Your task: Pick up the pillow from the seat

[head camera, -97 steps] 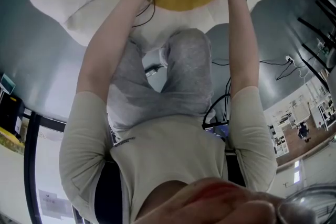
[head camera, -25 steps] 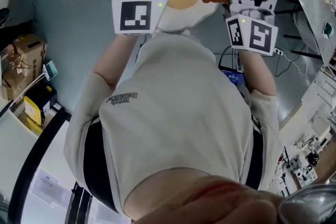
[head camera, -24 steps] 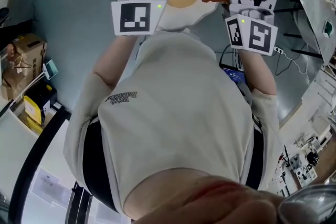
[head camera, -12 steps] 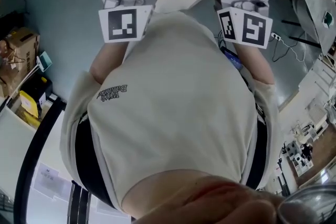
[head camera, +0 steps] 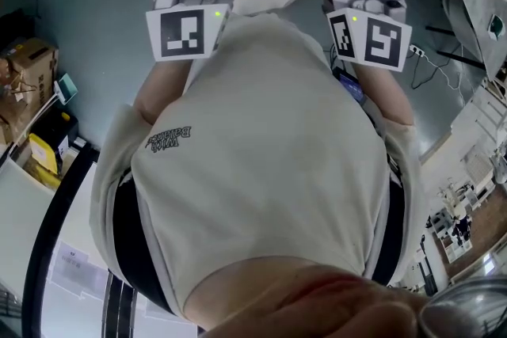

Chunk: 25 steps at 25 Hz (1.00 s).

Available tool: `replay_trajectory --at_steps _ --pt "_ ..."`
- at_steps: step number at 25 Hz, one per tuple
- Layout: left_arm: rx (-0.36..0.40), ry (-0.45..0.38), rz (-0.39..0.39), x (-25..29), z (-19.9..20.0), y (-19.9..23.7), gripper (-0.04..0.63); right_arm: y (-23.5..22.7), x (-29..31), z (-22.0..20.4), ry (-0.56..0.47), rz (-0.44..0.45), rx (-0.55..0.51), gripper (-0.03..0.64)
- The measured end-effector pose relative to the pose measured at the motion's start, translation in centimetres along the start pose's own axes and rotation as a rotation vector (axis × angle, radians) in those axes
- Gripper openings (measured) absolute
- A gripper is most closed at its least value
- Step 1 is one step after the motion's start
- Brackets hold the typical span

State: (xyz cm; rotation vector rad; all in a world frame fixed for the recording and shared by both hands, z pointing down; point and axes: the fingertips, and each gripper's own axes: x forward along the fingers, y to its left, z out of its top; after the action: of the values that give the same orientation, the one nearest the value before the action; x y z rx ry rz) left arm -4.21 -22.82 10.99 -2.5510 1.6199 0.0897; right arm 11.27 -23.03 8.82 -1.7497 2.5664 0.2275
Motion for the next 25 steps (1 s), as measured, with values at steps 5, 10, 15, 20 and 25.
replay_trajectory --at_steps 5,10,15,20,25 --pt "-0.003 0.010 -0.017 -0.1 -0.2 -0.6 0.009 0.4 -0.4 0.0 0.006 0.010 -0.015 0.299" --pt "-0.002 0.011 -0.033 -0.3 -0.2 -1.3 0.009 0.8 -0.9 0.1 0.005 0.017 -0.024 0.298" --pt "-0.010 0.022 -0.044 -0.5 -0.4 -2.0 0.009 1.2 -1.4 0.3 0.000 0.027 -0.029 0.296" --pt "-0.011 0.032 -0.050 -0.5 -0.7 -2.5 0.009 1.1 -1.7 0.2 0.005 0.033 -0.019 0.297" --pt "-0.012 0.036 -0.050 -1.0 -0.8 -2.3 0.009 1.7 -1.9 0.2 0.008 0.041 -0.017 0.298"
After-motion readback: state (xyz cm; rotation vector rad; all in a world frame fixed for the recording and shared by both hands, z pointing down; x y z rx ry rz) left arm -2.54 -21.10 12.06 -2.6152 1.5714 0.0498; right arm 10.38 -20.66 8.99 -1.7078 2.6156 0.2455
